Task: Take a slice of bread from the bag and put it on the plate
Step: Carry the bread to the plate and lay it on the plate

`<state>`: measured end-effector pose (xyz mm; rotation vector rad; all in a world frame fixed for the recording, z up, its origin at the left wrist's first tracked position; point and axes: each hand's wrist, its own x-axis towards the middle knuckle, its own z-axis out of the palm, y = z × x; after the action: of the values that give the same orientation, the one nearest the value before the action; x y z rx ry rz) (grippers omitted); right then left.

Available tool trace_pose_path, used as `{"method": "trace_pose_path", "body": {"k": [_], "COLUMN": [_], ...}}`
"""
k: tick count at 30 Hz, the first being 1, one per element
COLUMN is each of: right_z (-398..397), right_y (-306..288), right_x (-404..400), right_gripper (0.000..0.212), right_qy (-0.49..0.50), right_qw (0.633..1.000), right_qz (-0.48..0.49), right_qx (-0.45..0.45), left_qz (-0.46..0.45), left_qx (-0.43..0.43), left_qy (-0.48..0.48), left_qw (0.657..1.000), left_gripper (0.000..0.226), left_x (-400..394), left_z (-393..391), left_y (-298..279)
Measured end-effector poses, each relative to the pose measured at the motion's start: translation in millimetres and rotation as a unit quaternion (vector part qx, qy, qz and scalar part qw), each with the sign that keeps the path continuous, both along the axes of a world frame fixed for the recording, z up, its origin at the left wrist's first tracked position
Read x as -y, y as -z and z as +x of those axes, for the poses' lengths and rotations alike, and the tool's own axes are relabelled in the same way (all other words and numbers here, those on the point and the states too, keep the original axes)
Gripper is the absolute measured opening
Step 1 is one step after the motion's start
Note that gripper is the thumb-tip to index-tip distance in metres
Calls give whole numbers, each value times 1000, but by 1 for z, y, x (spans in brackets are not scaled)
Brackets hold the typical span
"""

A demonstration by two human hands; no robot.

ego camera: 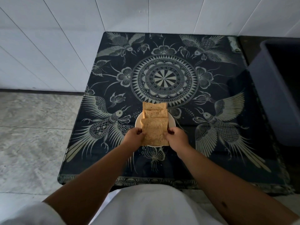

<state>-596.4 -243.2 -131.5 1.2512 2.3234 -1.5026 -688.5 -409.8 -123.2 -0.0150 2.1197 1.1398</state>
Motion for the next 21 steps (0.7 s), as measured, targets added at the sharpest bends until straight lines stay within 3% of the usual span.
{"method": "trace_pose_path", "body": {"k": [4,12,17,21], "right_z": [1,8,3,-2], "right_y": [-1,-4,-11,-14], "right_x": [1,-1,-2,4], "right_gripper": [29,14,46,23], "right_qy": [-8,-59,-53,-69], "right_qw": [1000,995,995,997], "right_qz": [6,80,82,24], "right_qx": [13,29,17,20], "left_qz": [-46,-126,-71,20], "left_qx": [-24,-72,-86,-55], "left_qy": [57,82,26,42], "left_qw": [997,986,993,997], "left_gripper": [22,10,40,36], "left_x": [-3,-3,-2,-4], "left_z": [-2,-2,-1,4], "left_y": [-4,-2,-8,-8]}}
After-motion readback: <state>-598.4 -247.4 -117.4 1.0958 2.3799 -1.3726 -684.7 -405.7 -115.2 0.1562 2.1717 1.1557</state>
